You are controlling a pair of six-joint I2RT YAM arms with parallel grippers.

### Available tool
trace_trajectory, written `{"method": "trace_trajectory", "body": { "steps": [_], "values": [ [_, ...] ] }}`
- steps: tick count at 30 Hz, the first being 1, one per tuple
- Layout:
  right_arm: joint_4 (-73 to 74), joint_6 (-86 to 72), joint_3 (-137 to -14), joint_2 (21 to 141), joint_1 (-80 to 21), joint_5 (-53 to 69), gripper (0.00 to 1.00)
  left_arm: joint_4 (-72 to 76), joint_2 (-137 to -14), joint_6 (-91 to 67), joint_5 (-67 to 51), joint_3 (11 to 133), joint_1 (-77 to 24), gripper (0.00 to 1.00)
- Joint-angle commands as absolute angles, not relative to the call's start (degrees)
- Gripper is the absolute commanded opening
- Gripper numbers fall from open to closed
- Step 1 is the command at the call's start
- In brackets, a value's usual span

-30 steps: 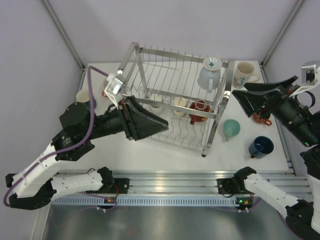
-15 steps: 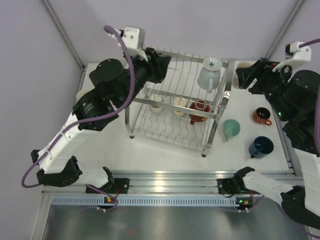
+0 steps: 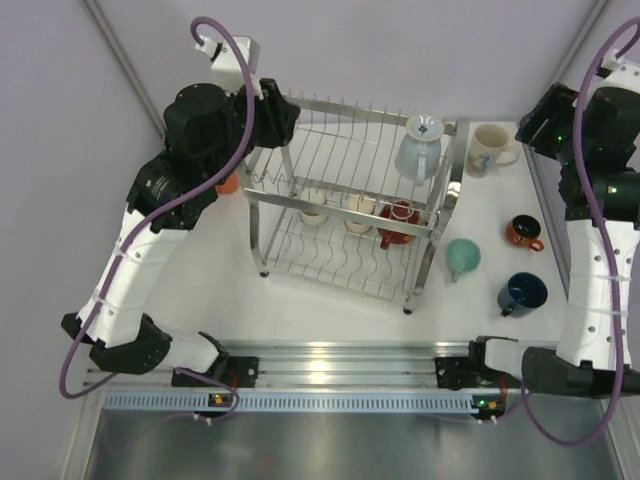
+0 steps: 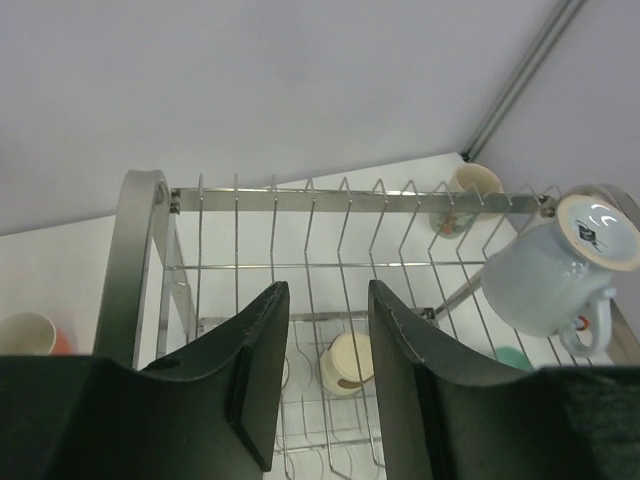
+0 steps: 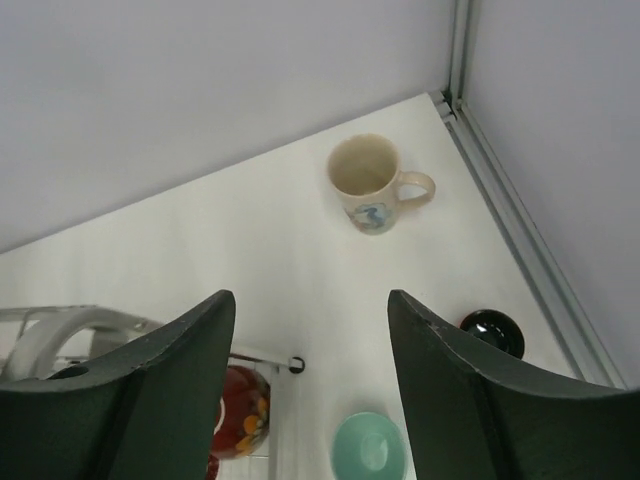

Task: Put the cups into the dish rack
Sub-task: Grab a cup with the right arm

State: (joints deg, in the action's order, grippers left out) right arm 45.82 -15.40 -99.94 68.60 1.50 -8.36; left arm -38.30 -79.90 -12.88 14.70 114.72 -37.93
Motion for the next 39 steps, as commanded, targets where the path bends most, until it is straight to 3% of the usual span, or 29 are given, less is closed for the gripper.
{"method": "trace_trajectory", "body": {
  "steps": [1,7,18,25,35,39],
  "values": [
    [42.11,-14.42,-100.38,70.05,8.77,4.99,0.64,-41.92,-75.86,-15.02,8.89,117.07,-37.62,0.43],
    [33.06,-20.82,-90.45,71.71,20.37,17.13,0.64,-42.98,-68.82,-18.01,5.63,112.07,-37.62,0.44],
    [26.11,-33.85,-86.66,84.45,23.91,21.43,0.62,-42.72,-63.11,-20.74,8.7,100.91,-37.7,0.45],
    [21.71,-21.79,-95.42,97.71,24.52,26.19,0.66,-39.3,-59.77,-22.32,4.76,96.95,-37.71,0.45],
    [28.12,-16.2,-112.49,112.92,21.89,11.71,0.65,-37.44,-57.04,-22.59,7.21,94.93,-37.71,0.45],
    [24.97,-10.38,-116.45,116.71,21.01,14.4,0.67,-37.0,-56.86,-22.59,7.3,95.18,-37.71,0.45]
  ]
}}
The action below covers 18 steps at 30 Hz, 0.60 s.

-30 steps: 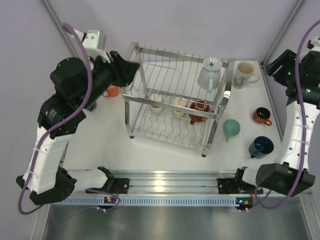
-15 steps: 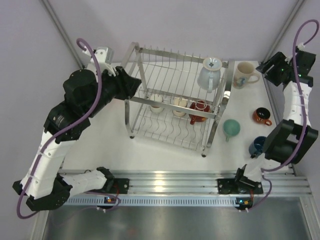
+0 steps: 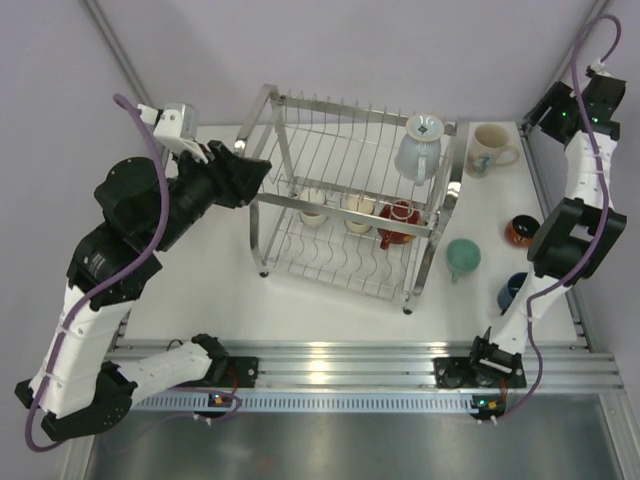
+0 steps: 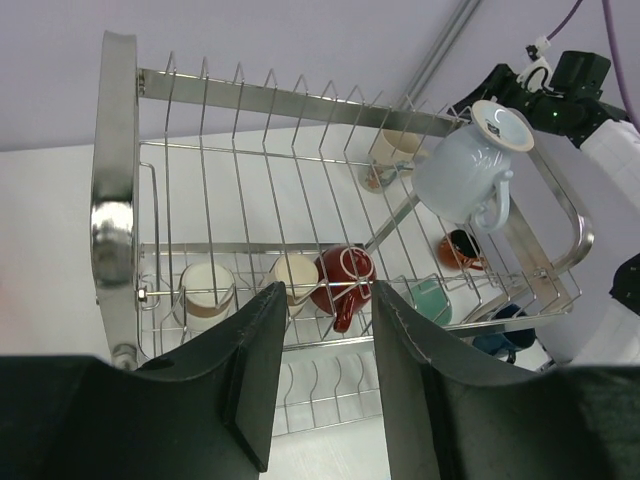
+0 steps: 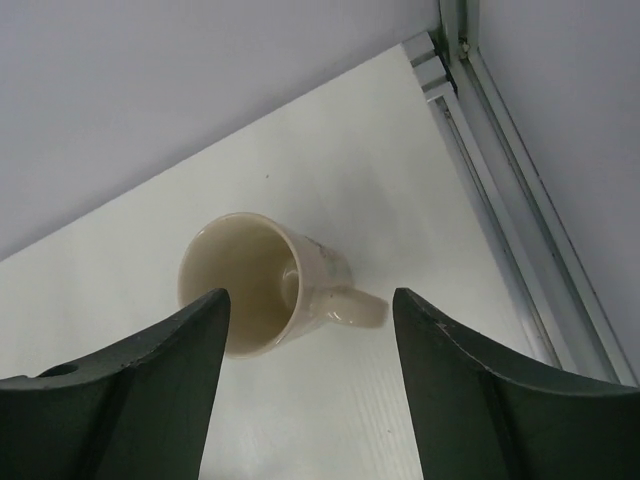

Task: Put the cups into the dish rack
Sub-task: Grab a cup with the right arm

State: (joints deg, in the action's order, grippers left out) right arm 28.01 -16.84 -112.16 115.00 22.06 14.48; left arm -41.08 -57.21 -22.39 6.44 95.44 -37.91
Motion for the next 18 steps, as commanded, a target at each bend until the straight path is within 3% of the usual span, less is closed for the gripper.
{"method": "trace_trajectory", "body": {
  "steps": [1,10,18],
  "values": [
    [23.48,-9.33,-117.76,118.02,21.01,17.2,0.67,-37.0,-56.87,-22.59,7.21,95.27,-37.71,0.45],
    [16.96,3.07,-120.93,123.82,19.07,26.1,0.67,-36.56,-57.74,-20.92,5.36,94.31,-37.71,0.45],
    [22.32,8.25,-127.0,131.83,17.67,26.8,0.66,-34.46,-58.18,-19.95,6.15,91.5,-37.71,0.46]
  ]
}}
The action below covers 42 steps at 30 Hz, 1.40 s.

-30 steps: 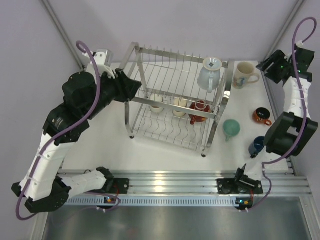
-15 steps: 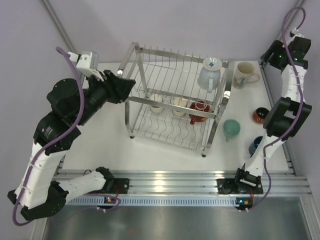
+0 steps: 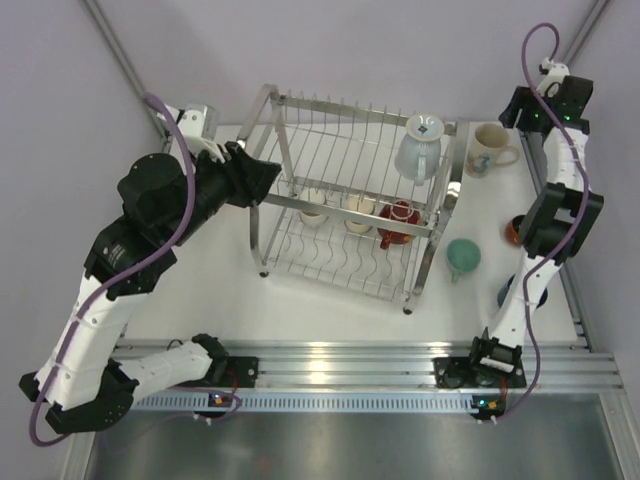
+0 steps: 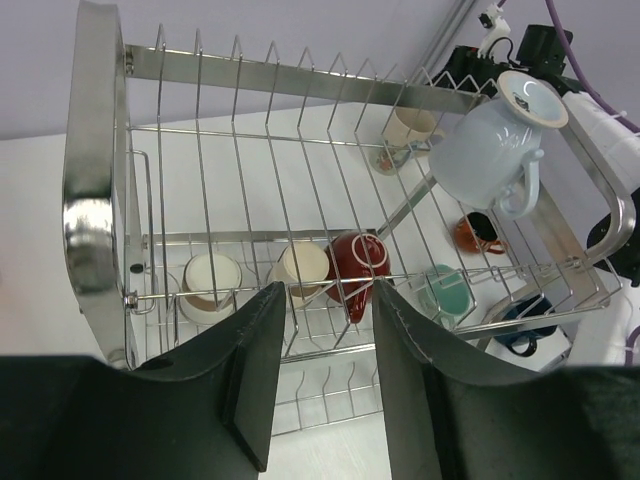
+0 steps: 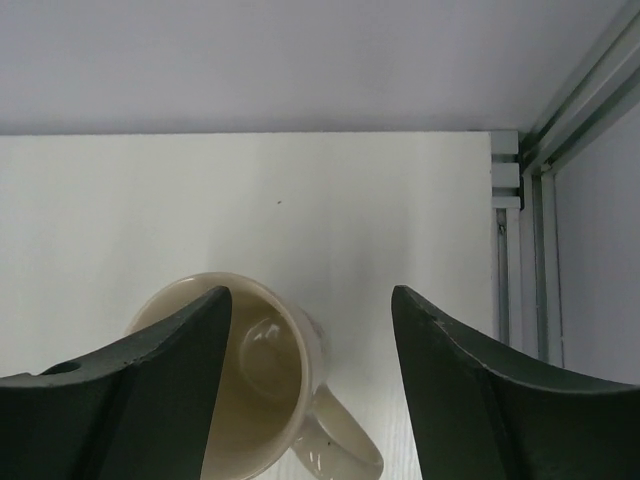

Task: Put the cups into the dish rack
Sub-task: Grab a cup with the right arm

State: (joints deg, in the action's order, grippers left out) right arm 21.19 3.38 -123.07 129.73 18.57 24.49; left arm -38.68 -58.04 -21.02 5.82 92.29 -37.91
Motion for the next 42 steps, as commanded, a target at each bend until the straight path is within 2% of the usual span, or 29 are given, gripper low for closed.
{"method": "trace_trajectory", "body": {
  "steps": [1,10,17,21,25,28,35,42],
  "values": [
    [23.46,9.04,-127.26,132.71,17.32,26.37,0.65,-34.37,-58.18,-19.78,6.33,91.15,-37.71,0.46],
    [30.41,16.44,-128.67,134.91,14.06,20.48,0.6,-34.19,-59.06,-18.72,7.56,89.65,-37.71,0.46],
    [33.57,12.14,-128.32,133.69,13.54,19.08,0.4,-33.58,-57.48,-19.34,7.38,87.72,-37.62,0.46],
    [34.27,6.25,-125.61,131.66,13.45,17.93,0.35,-32.26,-56.6,-19.95,7.03,86.4,-37.71,0.46],
    [35.07,-3.48,-122.0,128.41,13.45,14.33,0.38,-31.64,-56.43,-20.48,6.16,86.22,-37.71,0.46],
    [34.98,-5.79,-119.19,126.83,13.27,16.08,0.41,-31.55,-56.25,-20.65,5.71,85.96,-37.71,0.46],
    [33.31,0.69,-118.91,127.79,11.87,13.8,0.54,-31.55,-55.37,-20.39,6.59,85.78,-37.71,0.46],
    [32.44,8.34,-121.46,129.99,11.87,13.62,0.57,-31.47,-55.9,-20.92,6.15,86.13,-37.71,0.46]
  ]
}}
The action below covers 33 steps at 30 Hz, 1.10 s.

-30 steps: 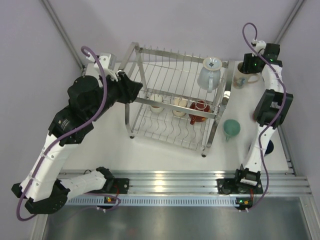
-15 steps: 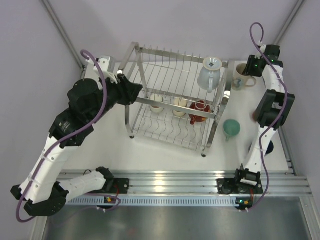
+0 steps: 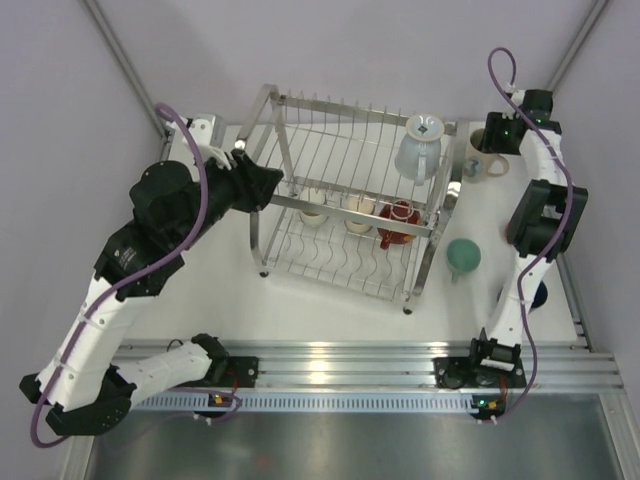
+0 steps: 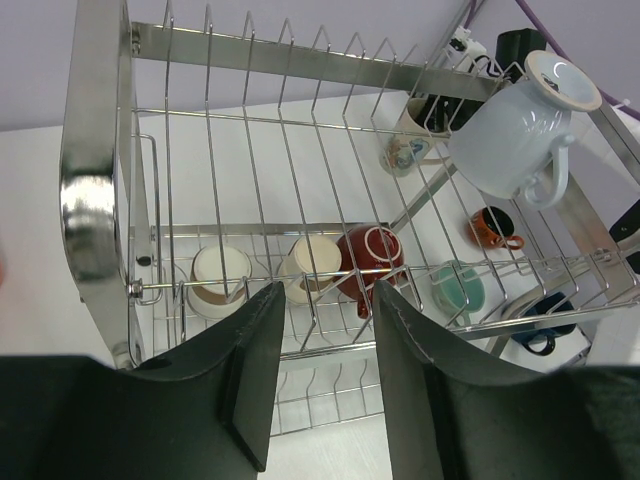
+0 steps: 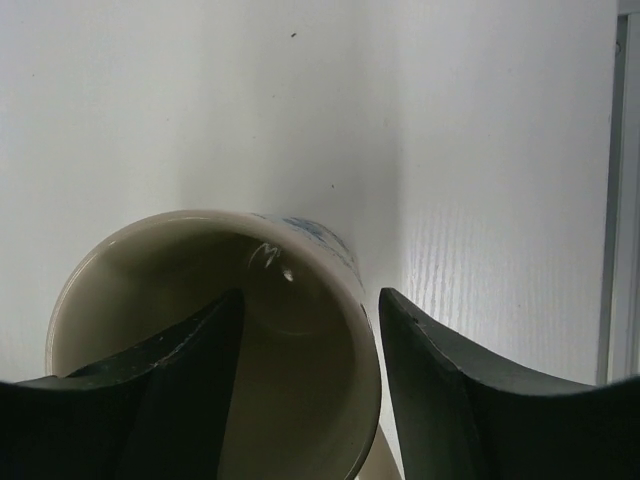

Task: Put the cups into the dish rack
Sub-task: Grab a cup with the right arm

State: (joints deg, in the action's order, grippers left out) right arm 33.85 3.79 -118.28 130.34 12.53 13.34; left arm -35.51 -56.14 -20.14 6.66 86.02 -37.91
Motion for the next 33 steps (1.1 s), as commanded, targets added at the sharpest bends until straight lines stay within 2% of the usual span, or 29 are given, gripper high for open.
{"method": "trace_trajectory", "body": {
  "steps": [1,10,13,14,15,18,23,33],
  "values": [
    [32.17,9.48,-121.38,129.99,11.87,14.15,0.55,-31.55,-56.25,-20.92,6.15,86.22,-37.71,0.46],
    [34.09,9.85,-126.03,132.45,11.87,19.59,0.33,-31.55,-57.57,-21.71,5.27,86.57,-37.71,0.46],
    [34.81,8.45,-126.12,132.19,11.87,20.91,0.16,-31.55,-57.66,-22.15,5.01,87.1,-37.71,0.46],
    [34.28,7.92,-125.86,131.84,11.87,21.27,0.03,-31.55,-57.57,-22.24,4.49,87.27,-37.71,0.46],
    [33.58,6.34,-125.25,130.97,11.95,21.44,0.0,-31.55,-57.66,-22.24,4.31,87.36,-37.71,0.46],
    [31.74,3.35,-125.16,129.73,12.48,21.88,0.0,-31.64,-57.75,-22.41,3.52,87.89,-37.71,0.46],
    [27.61,-13.07,-126.04,127.18,15.2,24.42,0.0,-31.55,-57.83,-22.85,3.34,88.59,-37.71,0.46],
    [17.41,-31.79,-121.73,111.74,19.16,25.49,0.0,-31.64,-59.33,-21.01,0.97,94.65,-37.71,0.47]
  ]
}}
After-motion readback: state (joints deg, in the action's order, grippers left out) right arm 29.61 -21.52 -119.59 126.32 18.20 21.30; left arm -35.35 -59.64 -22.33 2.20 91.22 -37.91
